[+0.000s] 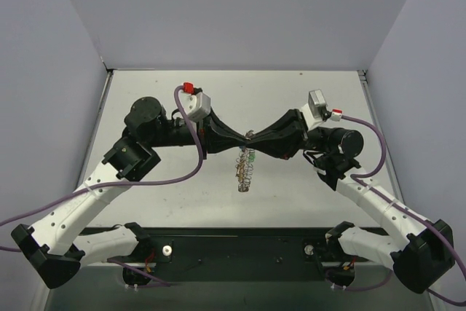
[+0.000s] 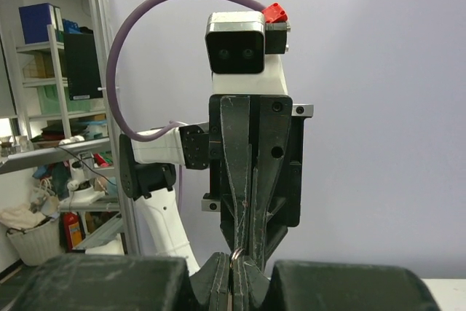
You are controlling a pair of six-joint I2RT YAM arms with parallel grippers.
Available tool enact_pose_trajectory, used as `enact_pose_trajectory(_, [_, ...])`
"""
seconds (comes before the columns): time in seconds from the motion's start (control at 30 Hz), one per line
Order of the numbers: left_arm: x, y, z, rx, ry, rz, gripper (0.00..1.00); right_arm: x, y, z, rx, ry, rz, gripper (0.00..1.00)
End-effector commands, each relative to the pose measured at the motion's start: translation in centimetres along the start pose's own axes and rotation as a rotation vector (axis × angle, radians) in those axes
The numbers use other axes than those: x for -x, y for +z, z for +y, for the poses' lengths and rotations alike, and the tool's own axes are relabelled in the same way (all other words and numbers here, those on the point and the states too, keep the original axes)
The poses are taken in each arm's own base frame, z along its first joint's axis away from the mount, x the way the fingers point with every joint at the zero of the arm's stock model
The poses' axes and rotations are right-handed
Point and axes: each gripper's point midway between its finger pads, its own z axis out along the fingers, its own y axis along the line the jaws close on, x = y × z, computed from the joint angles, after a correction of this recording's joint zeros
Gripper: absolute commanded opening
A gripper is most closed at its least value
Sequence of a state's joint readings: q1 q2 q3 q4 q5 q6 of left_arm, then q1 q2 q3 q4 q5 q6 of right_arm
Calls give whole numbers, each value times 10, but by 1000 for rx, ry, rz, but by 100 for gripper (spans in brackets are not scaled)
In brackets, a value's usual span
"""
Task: Put the keys on the keyring
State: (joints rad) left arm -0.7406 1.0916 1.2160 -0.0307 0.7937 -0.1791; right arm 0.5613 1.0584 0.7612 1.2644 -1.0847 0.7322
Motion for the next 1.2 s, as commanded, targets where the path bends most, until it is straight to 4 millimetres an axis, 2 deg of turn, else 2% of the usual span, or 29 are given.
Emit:
enact_pose_trajectory(0.0, [36,5,23,113,129,-154,0,13,5,35,149,-150,-6,1])
enact_pose_trajectory(0.03, [36,3,24,127,135,-159,0,15,4,34,139,-159,-7,14])
enact_pose_trajectory(0.1, [33,-2,28,168,146,-163,0,14,1,32,105,-156,2,28])
enact_pose_trajectory(0.13, [32,-4,29,181,150,-162,0,15,0,30,90,-189,5,47])
enact_pose_trajectory(0.2, [31,-10,33,223,171,-160,0,14,-4,28,47,-189,19,64])
enact_pose_trajectory(0.23, [25,-12,35,234,173,-144,0,15,-5,26,30,-234,21,77])
enact_pose_trajectory(0.3, [25,-17,34,253,219,-145,0,13,-10,27,-14,-235,43,83])
enact_pose_trajectory(0.33, [17,-19,36,258,235,-138,0,15,-12,21,-49,-283,44,87])
enact_pose_trajectory(0.4, [20,-27,33,280,298,-153,0,7,-19,17,-104,-271,92,89])
enact_pose_trajectory(0.47, [13,-33,36,309,324,-142,0,8,-22,10,-148,-313,106,91])
enact_pose_trajectory(0.53, [17,-41,30,315,406,-157,0,4,-27,5,-192,-306,129,92])
enact_pose_trajectory(0.57, [6,-43,32,325,418,-145,0,3,-29,2,-206,-317,136,93])
enact_pose_trajectory(0.63, [11,-52,26,336,501,-173,0,-3,-33,-3,-237,-307,155,94])
enact_pose_trajectory(0.73, [6,-59,23,343,576,-161,0,-10,-37,-13,-278,-304,175,95])
enact_pose_trajectory(0.87, [0,-68,15,335,725,-152,0,-24,-45,-37,-382,-270,191,97])
enact_pose_trajectory(0.93, [-5,-71,17,357,756,-157,0,-28,-47,-44,-408,-252,198,97])
enact_pose_trajectory(0.97, [-4,-75,16,372,781,-161,0,-36,-49,-53,-440,-228,218,98])
enact_pose_trajectory(1.03, [-7,-81,23,422,791,-153,0,-38,-57,-75,-567,-170,218,98])
enact_pose_trajectory(1.07, [-5,-85,24,445,793,-157,0,-56,-66,-90,-636,-101,270,99])
enact_pose_trajectory(1.1, [-10,-88,29,467,781,-139,0,-49,-74,-107,-746,-94,272,100])
enact_pose_trajectory(1.13, [-11,-93,36,517,766,-123,0,-58,-78,-114,-788,-58,308,100])
enact_pose_trajectory(1.17, [-14,-96,41,546,741,-106,0,-85,-91,-129,-855,12,397,100])
